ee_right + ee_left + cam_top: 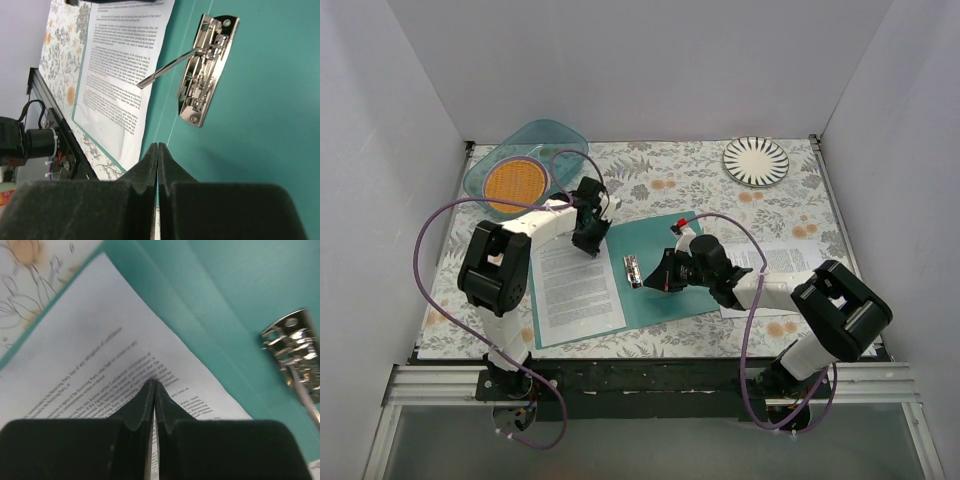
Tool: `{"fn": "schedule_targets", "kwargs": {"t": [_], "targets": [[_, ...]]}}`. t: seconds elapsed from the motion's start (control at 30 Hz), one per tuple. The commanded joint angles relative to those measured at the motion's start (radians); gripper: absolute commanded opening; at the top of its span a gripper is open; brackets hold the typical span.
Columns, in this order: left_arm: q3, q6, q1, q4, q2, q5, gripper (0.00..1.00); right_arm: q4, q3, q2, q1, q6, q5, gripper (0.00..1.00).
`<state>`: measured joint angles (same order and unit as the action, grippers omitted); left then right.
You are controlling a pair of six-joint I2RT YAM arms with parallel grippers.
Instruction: Put the files into the folder
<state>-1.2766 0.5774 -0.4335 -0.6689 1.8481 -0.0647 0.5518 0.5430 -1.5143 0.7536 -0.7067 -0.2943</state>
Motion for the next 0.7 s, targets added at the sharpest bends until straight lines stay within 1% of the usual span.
{"fn": "schedule_targets", "kwargs": {"t": [0.0,0.17,0.4,0.53,0.67], "targets": [[0.046,0.006,0.007,0.029,-0.012,0.031,0.0,0.121,0.054,-0.069,0.018,0.004,-0.066,0.01],[0.066,-0.019,0.007,0.031,-0.012,-0.003,0.0,0.152,0.124,-0.144,0.024,-0.011,-0.088,0.01],[0.103,-0.024,0.007,0.046,-0.043,-0.009,0.0,0.172,0.238,-0.271,0.024,-0.037,-0.094,0.01],[0.111,-0.025,0.007,0.048,-0.049,-0.021,0.0,0.169,0.284,-0.307,0.024,-0.045,-0.074,0.01],[0.12,-0.033,0.007,0.052,-0.064,-0.027,0.0,0.128,0.339,-0.329,0.016,-0.024,-0.043,0.01]]}}
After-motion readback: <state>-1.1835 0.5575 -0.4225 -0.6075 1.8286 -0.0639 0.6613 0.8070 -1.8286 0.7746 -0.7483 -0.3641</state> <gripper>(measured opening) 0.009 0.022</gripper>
